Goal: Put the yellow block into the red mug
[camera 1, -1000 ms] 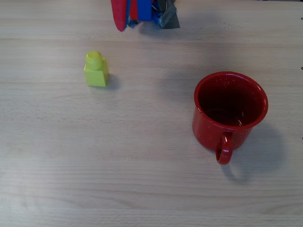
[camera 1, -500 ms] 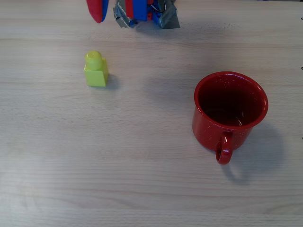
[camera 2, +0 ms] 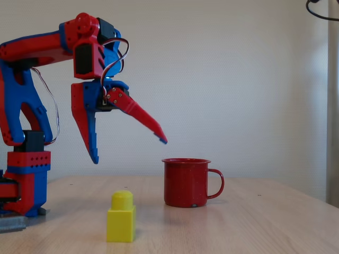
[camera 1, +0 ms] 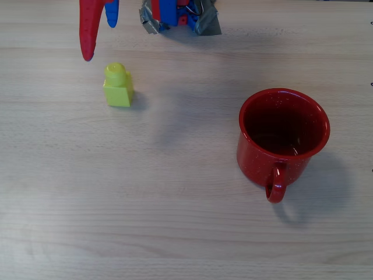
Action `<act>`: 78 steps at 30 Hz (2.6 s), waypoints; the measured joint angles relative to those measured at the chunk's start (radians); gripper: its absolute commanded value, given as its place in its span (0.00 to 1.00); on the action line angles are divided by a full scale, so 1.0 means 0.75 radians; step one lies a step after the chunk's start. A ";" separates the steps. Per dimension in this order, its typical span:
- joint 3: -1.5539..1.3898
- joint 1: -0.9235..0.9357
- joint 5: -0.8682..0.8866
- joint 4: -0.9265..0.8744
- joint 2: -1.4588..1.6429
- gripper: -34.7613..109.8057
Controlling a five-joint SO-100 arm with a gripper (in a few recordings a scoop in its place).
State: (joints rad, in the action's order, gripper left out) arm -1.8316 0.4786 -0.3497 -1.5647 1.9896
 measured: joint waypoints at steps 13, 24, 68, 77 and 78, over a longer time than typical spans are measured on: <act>-0.266 0.041 -0.098 0.292 -0.065 0.60; -0.378 0.039 -0.078 0.438 -0.129 0.60; -0.654 -0.016 0.008 0.810 -0.133 0.24; -0.450 -0.096 0.262 0.591 -0.051 0.24; -0.411 -0.117 0.301 0.565 -0.051 0.24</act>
State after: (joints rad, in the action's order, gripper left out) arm -2.1399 0.3912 -0.1243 -1.1413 1.9512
